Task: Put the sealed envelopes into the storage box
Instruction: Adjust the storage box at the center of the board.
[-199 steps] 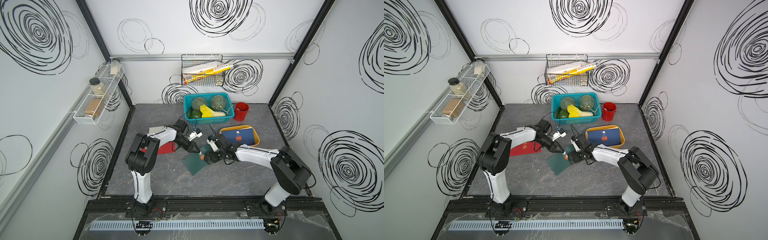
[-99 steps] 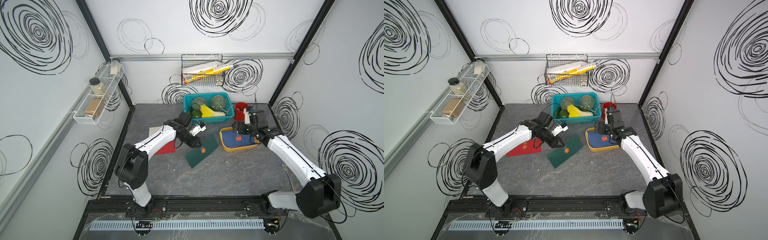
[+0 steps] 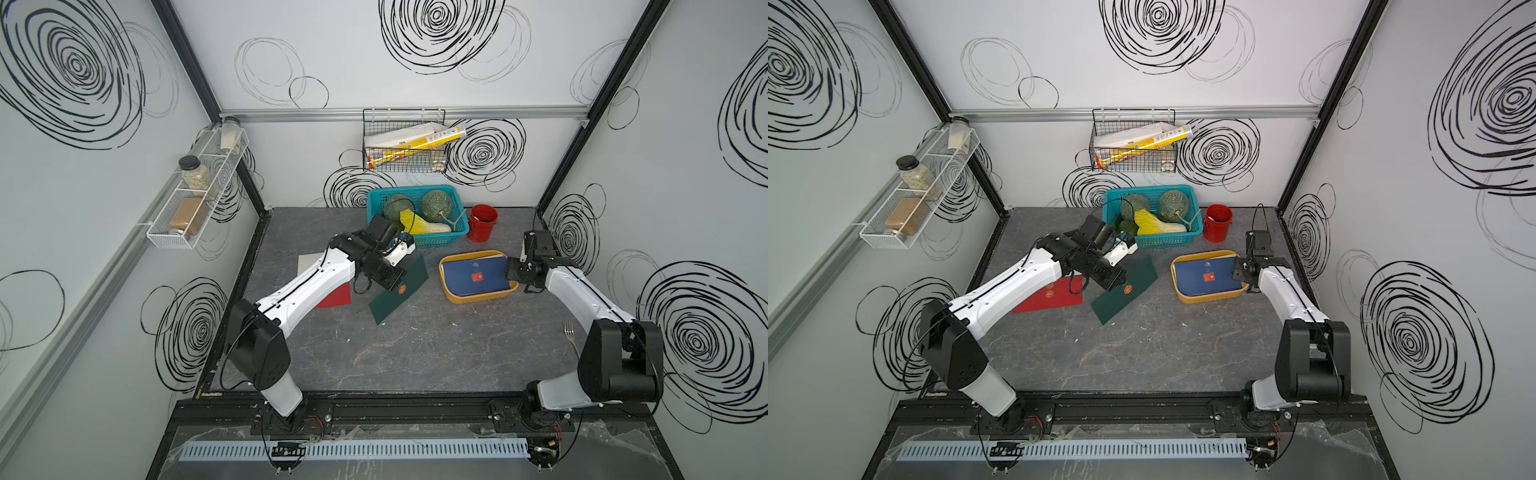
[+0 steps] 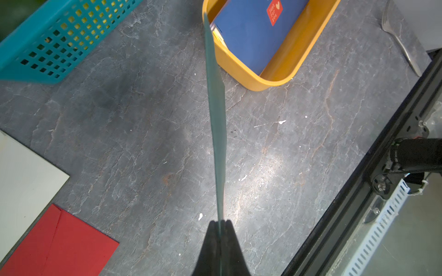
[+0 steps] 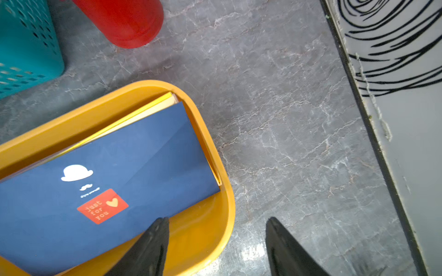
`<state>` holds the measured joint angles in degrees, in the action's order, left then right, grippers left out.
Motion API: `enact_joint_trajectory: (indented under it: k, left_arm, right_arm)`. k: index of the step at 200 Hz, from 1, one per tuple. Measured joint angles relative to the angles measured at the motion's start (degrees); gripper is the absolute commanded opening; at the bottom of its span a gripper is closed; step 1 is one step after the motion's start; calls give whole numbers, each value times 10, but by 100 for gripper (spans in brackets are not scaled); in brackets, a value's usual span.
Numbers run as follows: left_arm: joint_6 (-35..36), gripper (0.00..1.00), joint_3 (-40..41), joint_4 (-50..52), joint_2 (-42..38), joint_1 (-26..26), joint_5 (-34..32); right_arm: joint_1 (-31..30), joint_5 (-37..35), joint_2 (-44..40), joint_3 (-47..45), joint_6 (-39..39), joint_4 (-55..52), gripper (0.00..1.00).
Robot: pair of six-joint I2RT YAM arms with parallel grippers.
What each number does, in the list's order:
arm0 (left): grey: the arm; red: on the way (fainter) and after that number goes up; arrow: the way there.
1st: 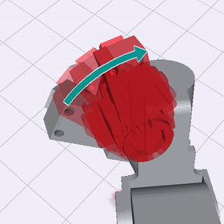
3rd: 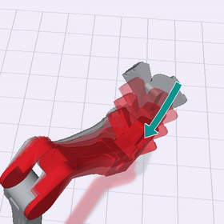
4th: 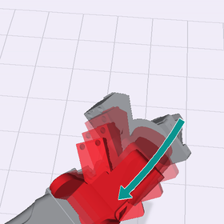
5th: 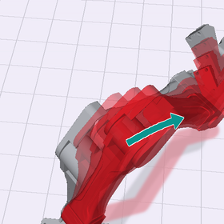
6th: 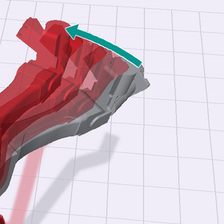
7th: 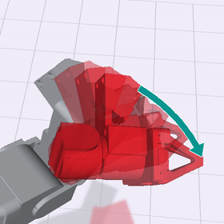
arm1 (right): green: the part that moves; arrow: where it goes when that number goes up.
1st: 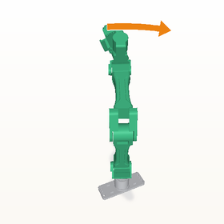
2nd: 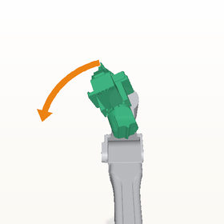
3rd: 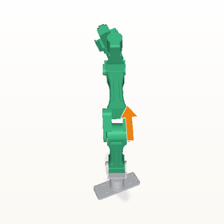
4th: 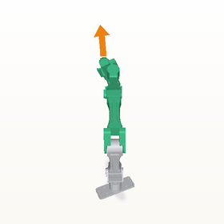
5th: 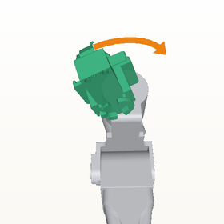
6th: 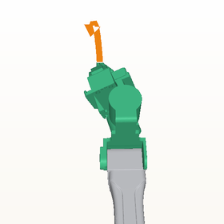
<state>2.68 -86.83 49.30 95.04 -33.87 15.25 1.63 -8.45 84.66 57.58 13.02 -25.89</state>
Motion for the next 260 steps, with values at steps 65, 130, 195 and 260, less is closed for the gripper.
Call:
enact_joint_trajectory:
  k: [65,130,195,260]
  left_arm:
    - [-6,0,-5,5,0,-14,-4]
    - [15,0,-76,25,2,-33,0]
    - [38,0,-188,44,86,-49,39]
    - [27,0,-162,22,158,-64,56]
  right_arm:
    - [30,33,47,-24,1,21,35]
    - [18,106,61,-25,-5,43,2]
    - [-87,145,25,-43,16,40,4]
    - [-151,173,12,-69,59,41,4]
